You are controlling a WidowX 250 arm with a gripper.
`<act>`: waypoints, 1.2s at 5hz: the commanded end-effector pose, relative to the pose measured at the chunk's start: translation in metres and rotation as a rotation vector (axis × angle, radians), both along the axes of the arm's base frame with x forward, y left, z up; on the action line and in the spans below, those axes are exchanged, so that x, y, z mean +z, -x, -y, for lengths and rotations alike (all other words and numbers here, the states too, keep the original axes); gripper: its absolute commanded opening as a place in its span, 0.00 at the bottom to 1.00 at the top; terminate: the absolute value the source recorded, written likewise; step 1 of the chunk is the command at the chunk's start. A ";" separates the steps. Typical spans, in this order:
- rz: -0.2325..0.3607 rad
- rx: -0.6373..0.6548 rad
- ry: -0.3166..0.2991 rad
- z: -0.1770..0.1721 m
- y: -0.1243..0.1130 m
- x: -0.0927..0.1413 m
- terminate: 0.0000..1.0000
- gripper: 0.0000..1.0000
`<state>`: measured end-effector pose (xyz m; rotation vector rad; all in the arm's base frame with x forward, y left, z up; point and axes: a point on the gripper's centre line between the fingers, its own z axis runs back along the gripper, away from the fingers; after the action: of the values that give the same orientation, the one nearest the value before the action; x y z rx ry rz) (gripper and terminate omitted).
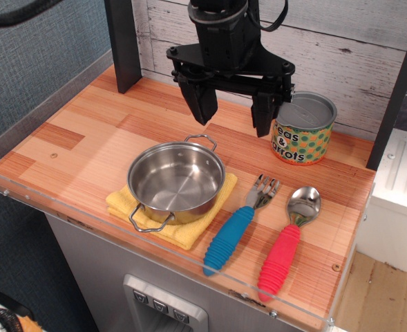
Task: Place the blue fork to the left of the pot
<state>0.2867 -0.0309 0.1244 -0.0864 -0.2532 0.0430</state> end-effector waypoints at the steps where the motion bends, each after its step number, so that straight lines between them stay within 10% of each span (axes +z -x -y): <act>1: 0.000 0.000 0.000 0.000 0.000 0.000 0.00 1.00; 6: -0.122 -0.042 -0.067 0.032 0.030 -0.063 0.00 1.00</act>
<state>0.2531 -0.0627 0.0538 -0.0209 -0.1023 -0.0009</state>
